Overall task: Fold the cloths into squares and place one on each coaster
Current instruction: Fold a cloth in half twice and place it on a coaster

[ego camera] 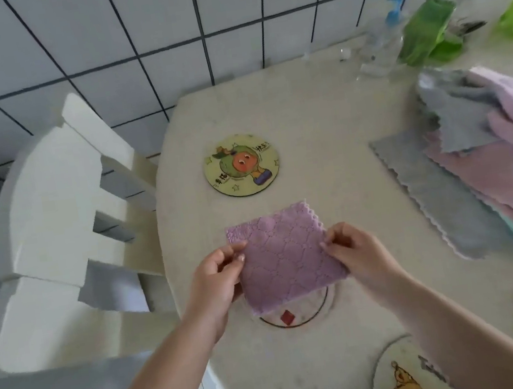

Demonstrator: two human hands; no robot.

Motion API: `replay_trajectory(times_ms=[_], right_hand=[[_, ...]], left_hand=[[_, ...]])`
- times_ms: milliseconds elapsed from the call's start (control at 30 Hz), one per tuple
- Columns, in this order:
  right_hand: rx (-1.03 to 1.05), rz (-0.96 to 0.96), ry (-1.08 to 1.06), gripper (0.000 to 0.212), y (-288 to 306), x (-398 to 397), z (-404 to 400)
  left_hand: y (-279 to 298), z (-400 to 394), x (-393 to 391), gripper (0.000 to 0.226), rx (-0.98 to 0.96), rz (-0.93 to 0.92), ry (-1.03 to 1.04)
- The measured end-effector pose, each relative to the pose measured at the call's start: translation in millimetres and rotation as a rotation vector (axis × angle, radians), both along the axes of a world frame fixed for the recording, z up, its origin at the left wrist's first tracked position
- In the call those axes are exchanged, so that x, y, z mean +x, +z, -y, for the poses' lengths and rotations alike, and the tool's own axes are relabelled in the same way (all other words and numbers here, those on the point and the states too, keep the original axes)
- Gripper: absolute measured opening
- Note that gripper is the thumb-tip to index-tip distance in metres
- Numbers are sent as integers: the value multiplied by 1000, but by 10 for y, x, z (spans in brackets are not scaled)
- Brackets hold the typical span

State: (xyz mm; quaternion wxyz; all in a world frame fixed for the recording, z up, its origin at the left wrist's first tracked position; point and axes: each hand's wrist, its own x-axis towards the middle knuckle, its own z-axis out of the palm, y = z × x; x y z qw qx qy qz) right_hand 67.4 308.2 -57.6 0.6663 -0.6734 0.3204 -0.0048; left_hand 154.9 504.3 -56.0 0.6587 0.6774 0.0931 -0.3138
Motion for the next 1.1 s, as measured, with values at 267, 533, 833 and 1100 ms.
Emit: replay_trajectory(times_ms=[267,533,833,1100], right_hand=[[-285,3,98,37,-82,1422,243],[-416,-20,188,53,-313,2011,447],[-592,-53,307,43,-379,2106,515],[-1167,-180,756,77,-486,2135,407]], left_hand=[[-206,277,1344,49,169,340,-247],[-449,462,1960,71,242,475,-357],[-516,436,2033,65,476,700,-377],[-649,499,1975,76,900,1046,-756]])
